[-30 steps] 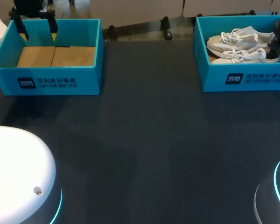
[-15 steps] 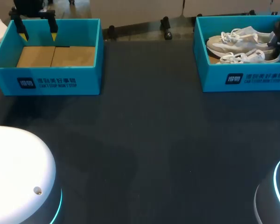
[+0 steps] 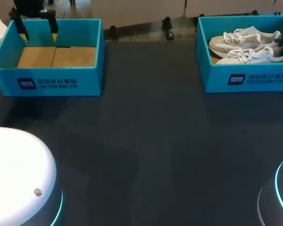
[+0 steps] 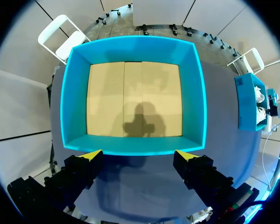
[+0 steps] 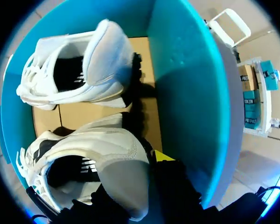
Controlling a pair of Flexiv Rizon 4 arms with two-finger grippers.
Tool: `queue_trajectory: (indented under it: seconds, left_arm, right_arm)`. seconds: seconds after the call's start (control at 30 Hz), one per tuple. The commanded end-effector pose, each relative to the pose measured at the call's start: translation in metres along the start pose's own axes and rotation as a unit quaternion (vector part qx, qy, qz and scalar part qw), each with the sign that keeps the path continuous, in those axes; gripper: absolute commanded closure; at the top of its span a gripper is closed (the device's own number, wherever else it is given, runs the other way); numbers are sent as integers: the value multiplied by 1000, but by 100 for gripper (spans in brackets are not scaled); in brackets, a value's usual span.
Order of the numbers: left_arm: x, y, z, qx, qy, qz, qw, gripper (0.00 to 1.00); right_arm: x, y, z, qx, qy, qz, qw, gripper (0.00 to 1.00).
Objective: Take the shoe out of the shoebox, open the shoe tongue, remove and reinsert the insole, then place the shoe into the shoebox
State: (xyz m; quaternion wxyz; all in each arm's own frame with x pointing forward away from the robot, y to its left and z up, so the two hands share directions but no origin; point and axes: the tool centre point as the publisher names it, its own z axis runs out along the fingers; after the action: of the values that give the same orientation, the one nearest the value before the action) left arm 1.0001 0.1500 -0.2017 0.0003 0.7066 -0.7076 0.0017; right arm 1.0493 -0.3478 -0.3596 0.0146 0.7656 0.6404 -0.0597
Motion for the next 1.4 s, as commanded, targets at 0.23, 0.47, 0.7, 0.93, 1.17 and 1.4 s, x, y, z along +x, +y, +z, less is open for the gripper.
queue_trajectory:
  seconds: [0.23, 0.47, 0.7, 0.93, 1.17, 1.4]
  left_arm:
    - [0, 0, -1, 0, -1, 0, 1000, 0]
    - [0, 0, -1, 0, -1, 0, 1000, 0]
    - [0, 0, -1, 0, -1, 0, 1000, 0]
    - [0, 0, -1, 0, -1, 0, 1000, 0]
    - [0, 0, -1, 0, -1, 0, 1000, 0]
    - [0, 0, -1, 0, -1, 0, 1000, 0]
  right_arm:
    - [-9, -3, -39, -19, -19, 58, 998, 100]
    - [-10, -7, -72, -30, -33, 72, 996, 100]
    - [-15, -14, -102, -32, -44, 78, 995, 100]
    - [-30, -20, -126, -21, -46, 100, 994, 100]
    - [-34, -30, -159, -12, -37, 122, 992, 100]
    - [-21, -58, -191, -21, -41, 133, 990, 100]
